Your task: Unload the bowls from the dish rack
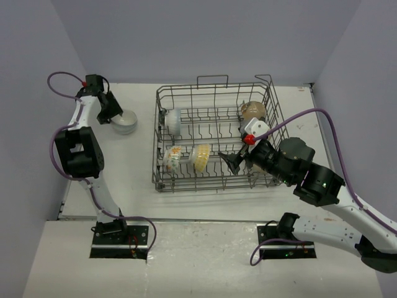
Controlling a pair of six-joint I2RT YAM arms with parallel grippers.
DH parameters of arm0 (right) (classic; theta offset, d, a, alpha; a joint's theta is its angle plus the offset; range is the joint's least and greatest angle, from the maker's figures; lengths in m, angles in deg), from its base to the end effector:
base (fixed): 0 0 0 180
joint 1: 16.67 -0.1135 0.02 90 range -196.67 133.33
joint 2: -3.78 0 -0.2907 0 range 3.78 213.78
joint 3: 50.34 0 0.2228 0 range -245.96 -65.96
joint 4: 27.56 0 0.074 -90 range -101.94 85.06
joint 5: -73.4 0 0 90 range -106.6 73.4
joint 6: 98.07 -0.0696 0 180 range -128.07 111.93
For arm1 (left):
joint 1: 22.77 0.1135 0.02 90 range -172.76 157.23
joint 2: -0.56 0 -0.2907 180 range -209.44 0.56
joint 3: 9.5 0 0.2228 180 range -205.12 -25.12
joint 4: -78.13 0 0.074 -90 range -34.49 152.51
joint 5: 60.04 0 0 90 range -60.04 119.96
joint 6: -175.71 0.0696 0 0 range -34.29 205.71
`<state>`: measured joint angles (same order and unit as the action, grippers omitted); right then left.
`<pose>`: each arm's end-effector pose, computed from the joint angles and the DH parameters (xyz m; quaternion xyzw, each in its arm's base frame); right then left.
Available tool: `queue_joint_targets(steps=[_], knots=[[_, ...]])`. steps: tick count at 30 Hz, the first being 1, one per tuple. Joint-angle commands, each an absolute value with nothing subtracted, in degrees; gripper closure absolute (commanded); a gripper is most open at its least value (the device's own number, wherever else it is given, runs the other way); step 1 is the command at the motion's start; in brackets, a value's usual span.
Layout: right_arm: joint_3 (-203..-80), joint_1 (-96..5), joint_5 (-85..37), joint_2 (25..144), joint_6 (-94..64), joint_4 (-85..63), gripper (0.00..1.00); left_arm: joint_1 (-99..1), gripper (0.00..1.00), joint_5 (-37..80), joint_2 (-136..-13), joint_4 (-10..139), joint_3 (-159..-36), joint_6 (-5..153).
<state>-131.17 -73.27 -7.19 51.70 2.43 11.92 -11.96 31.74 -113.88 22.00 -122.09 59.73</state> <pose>0.0942 0.1223 0.4340 -0.3657 0.6502 0.2033 0.6342 0.4309 0.0845 0.2492 -0.3074 0.9106 -0.0216 0.2753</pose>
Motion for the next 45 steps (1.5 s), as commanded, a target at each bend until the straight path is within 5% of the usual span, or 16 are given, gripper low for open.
queue_joint_targets(steps=[1,4,11,15,21,27,31,33,36,37,45], knots=[[-130.73,-73.27,-7.37,51.06,2.91,9.24,0.01,-12.22,0.44,33.56,-112.21,20.67,-123.30,61.19],[-130.82,-73.27,-7.37,51.24,2.91,9.24,0.01,-12.31,0.70,34.26,-110.89,20.85,-123.03,61.19],[-130.82,-73.27,-7.64,51.15,2.91,9.15,0.01,-12.31,0.80,33.91,-110.62,20.94,-121.19,61.37],[-130.73,-73.36,-7.73,51.15,3.00,9.15,0.01,-12.31,0.95,32.25,-111.06,21.64,-119.95,61.10],[-130.47,-73.27,-7.73,51.06,3.18,8.98,0.01,-12.13,1.00,30.22,-111.41,24.01,-118.11,60.49],[-130.56,-73.27,-7.81,51.41,3.09,8.98,0.01,-12.13,0.65,34.35,-108.97,22.52,-119.34,60.49],[-130.73,-73.27,-7.11,53.08,2.57,8.89,0.01,-12.13,0.32,34.00,-108.25,22.70,-119.78,60.75],[-131.17,-72.05,-7.81,54.31,1.43,8.89,0.01,-12.13,0.29,33.74,-108.08,22.43,-119.86,60.75],[-132.84,-63.37,-21.08,59.22,-6.03,8.19,0.01,-12.13,0.13,34.09,-105.89,22.17,-119.69,60.58],[-133.63,-57.16,-25.96,63.33,-12.40,6.45,0.01,-12.13,0.00,34.17,-105.01,22.17,-119.69,60.49],[-142.51,-46.20,-45.16,88.66,-41.07,-7.35,0.01,-13.79,0.00,38.22,-79.90,24.52,-110.40,59.78]])
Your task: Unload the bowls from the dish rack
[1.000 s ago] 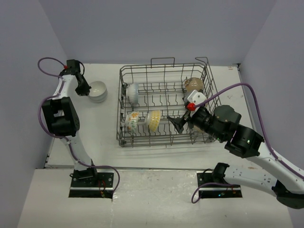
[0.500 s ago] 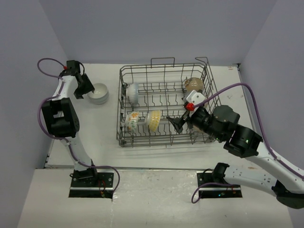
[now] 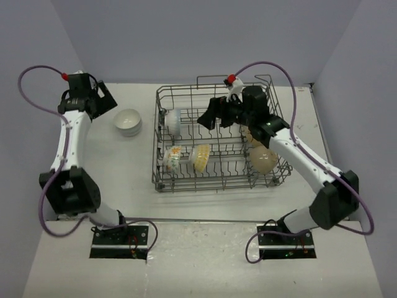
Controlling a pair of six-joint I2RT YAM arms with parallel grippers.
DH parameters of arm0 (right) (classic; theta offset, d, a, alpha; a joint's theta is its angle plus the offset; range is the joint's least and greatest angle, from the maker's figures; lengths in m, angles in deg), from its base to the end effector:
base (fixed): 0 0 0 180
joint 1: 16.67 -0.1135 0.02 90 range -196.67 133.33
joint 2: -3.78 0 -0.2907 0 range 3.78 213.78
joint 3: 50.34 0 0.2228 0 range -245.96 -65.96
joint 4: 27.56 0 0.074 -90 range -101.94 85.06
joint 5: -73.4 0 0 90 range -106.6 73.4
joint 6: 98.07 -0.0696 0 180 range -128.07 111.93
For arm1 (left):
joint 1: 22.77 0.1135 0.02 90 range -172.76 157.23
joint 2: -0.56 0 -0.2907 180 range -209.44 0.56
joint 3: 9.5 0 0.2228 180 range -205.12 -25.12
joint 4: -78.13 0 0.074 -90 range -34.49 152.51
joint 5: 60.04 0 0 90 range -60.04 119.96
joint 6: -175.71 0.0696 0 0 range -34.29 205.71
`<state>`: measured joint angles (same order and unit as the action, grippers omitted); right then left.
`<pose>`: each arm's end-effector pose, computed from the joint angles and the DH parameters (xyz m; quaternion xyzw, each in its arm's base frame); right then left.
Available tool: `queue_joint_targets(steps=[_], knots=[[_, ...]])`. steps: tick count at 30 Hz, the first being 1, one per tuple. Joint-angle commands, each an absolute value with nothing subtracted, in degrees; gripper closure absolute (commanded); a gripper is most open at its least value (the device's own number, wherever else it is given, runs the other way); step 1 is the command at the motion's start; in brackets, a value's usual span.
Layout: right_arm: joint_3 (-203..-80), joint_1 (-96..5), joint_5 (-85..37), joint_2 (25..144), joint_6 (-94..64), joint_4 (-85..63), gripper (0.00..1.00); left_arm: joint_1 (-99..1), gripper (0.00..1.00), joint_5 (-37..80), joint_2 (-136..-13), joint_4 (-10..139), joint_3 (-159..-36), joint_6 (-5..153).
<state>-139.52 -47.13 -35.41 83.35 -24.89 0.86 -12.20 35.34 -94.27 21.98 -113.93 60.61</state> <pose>0.2640 0.1813 0.3915 -0.1897 0.7852 0.3520 0.4728 0.3554 0.0729 0.3363 -0.3007 0.8780 -0.0035 0.3723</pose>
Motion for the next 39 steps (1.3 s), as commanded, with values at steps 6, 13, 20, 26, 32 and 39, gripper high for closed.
queue_joint_targets(steps=[6,13,20,26,32,39], knots=[[-152.59,-45.94,-48.76,106.30,-49.81,-13.79,0.01,-22.15,0.00,41.47,-49.57,32.89,-84.73,60.48],[-160.26,-45.85,-49.65,118.12,-51.58,-12.29,0.16,-25.49,0.00,45.07,-34.34,34.13,-69.94,63.83],[-164.91,-45.85,-54.64,125.15,-53.94,-14.57,0.29,-26.28,0.00,42.79,-36.35,34.21,-70.65,64.35],[-168.52,-45.94,-57.65,130.33,-56.76,-16.42,0.37,-26.54,0.00,42.61,-34.95,34.39,-70.29,64.18],[-170.98,-45.94,-60.28,133.24,-59.13,-18.26,0.47,-26.81,0.00,42.18,-34.95,34.47,-70.29,64.27],[-173.27,-45.85,-65.55,137.72,-64.14,-23.61,0.56,-27.16,0.00,42.09,-34.69,34.56,-70.29,64.35]])
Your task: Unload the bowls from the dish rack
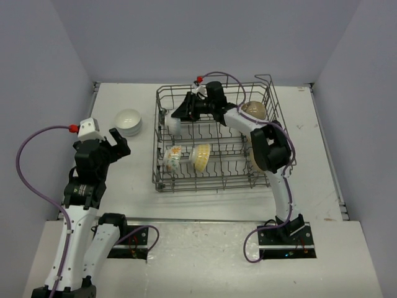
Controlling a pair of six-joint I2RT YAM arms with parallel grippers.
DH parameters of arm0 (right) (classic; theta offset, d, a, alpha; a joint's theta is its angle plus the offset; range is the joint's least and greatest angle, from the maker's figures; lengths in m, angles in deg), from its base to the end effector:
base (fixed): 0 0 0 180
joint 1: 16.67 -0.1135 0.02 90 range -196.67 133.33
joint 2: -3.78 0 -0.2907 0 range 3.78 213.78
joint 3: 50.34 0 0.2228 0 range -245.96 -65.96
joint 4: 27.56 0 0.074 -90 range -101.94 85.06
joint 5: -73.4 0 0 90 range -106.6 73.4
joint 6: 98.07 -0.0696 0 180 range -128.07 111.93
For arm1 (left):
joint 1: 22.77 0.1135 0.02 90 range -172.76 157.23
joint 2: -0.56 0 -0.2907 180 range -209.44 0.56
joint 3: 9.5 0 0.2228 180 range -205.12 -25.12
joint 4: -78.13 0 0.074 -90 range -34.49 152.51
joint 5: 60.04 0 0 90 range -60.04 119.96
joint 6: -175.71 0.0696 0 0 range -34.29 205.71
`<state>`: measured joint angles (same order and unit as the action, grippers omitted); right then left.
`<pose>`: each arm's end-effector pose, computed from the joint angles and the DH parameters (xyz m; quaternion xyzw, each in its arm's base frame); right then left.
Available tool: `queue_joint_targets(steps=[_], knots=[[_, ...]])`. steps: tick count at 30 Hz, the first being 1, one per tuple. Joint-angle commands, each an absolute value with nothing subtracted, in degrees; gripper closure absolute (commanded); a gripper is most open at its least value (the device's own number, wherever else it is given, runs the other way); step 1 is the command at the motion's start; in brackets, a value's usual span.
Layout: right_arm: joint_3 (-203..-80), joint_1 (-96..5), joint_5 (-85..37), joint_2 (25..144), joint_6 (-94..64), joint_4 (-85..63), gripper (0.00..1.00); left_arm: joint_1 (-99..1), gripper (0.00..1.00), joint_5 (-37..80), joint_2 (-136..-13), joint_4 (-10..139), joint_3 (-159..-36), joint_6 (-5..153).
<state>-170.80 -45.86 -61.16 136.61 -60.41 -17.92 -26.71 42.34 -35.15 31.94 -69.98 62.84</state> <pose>0.4562 0.3108 0.2326 -0.0537 0.7941 0.5759 0.1866 0.1192 0.0067 0.3247 -0.1950 0.8002 -0.0432 0.5655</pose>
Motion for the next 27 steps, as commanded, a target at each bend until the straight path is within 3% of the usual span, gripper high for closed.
queue_joint_targets(steps=[1,4,11,16,27], knots=[[-173.36,-45.85,-66.17,137.98,-64.84,-24.41,0.57,-27.25,0.00,42.09,-34.60,34.65,-70.38,64.35],[-173.71,-45.85,-67.31,138.69,-66.52,-26.00,0.62,-27.34,0.00,42.00,-34.60,34.74,-70.21,64.44],[-171.87,-45.41,-68.54,138.25,-70.38,-31.26,0.87,-27.51,0.00,42.00,-34.34,34.82,-70.21,64.44],[-167.05,-45.15,-67.67,136.41,-76.34,-39.25,1.00,-27.60,0.00,42.09,-34.42,34.82,-70.29,64.44],[-160.62,-43.48,-65.91,127.71,-84.00,-55.96,1.00,-27.77,0.00,42.35,-35.04,34.74,-70.29,64.44]])
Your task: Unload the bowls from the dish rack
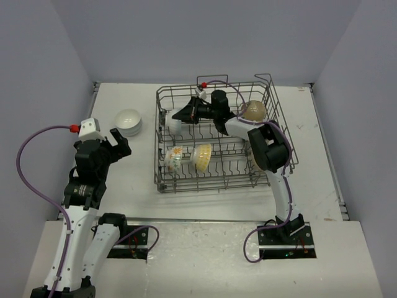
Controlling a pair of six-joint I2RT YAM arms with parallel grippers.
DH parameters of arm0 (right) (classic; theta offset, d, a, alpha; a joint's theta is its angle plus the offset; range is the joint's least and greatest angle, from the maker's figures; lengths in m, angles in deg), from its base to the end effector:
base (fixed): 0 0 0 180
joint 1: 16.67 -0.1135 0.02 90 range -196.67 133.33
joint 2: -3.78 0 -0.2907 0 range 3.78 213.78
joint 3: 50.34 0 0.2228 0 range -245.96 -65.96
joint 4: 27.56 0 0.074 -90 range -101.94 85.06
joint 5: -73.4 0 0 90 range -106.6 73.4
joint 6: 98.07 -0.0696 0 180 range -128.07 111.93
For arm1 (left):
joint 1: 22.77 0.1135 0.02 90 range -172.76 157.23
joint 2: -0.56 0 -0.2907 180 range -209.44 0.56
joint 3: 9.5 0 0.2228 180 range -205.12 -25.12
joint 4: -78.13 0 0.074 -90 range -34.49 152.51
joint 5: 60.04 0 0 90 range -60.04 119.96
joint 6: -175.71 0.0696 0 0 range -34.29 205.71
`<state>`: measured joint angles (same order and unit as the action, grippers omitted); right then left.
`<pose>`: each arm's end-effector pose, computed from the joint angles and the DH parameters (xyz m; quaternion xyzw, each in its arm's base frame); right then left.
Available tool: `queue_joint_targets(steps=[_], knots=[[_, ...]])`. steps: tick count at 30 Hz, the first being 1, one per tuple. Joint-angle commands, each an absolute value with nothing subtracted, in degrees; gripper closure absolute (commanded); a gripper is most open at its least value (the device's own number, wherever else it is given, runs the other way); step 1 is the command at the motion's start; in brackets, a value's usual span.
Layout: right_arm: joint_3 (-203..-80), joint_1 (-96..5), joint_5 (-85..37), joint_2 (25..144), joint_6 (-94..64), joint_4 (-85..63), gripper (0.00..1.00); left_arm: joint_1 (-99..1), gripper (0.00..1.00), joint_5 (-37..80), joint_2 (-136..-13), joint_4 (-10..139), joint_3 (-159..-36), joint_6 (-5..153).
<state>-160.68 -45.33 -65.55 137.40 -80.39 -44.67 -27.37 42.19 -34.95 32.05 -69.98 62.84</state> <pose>0.4524 0.3071 0.2230 -0.0051 0.7316 0.6652 0.1490 0.1186 0.0052 0.3253 -0.1897 0.8000 -0.0482 0.5672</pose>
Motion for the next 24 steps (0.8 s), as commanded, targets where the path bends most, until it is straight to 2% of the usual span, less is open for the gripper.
queue_joint_targets(steps=[1,24], knots=[[-160.27,-43.21,-65.91,127.18,-84.36,-56.76,1.00,-27.77,0.00,42.35,-35.13,34.65,-70.29,64.44],[-162.11,-38.38,-74.77,118.56,-88.67,-67.31,1.00,-27.86,0.00,43.84,-37.68,33.95,-71.26,64.18]])
